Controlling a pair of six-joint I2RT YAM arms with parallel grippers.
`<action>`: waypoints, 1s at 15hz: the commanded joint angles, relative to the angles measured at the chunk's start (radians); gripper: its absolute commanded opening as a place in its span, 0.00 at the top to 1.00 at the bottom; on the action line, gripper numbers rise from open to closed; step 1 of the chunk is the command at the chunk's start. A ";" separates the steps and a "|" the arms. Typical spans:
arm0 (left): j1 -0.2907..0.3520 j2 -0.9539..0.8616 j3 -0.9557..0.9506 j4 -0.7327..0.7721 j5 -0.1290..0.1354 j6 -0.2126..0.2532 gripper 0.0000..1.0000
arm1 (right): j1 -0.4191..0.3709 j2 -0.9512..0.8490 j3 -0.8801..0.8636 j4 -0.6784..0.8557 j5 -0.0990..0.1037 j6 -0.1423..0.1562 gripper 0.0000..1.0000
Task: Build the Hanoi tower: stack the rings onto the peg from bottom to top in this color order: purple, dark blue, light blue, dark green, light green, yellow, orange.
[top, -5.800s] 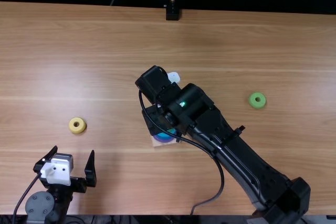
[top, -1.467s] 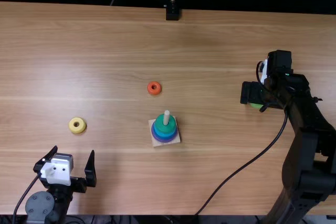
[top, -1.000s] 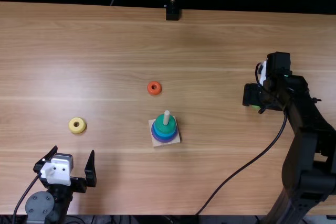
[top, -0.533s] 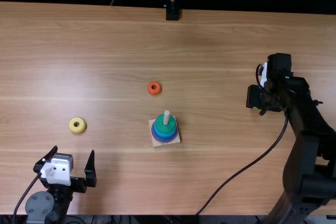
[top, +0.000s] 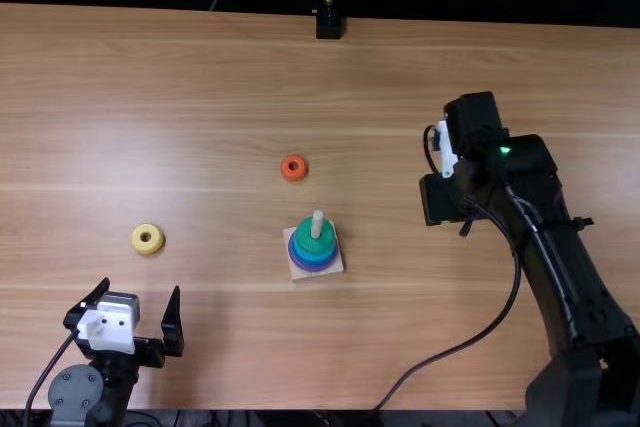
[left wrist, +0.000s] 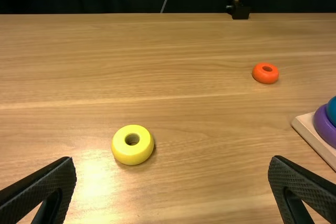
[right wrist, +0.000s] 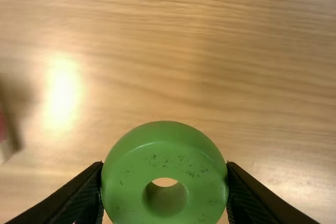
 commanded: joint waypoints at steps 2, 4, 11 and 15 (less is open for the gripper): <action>0.003 -0.012 -0.105 -0.073 0.019 0.013 0.00 | 0.119 -0.064 0.092 -0.036 0.003 0.010 1.00; 0.003 -0.012 -0.105 -0.073 0.019 0.013 0.00 | 0.202 -0.069 0.163 -0.038 0.003 0.010 1.00; 0.003 -0.012 -0.105 -0.073 0.019 0.013 0.00 | 0.363 -0.061 0.270 -0.051 0.005 0.058 1.00; 0.003 -0.012 -0.105 -0.073 0.019 0.013 0.00 | 0.416 -0.061 0.270 -0.051 0.005 0.082 1.00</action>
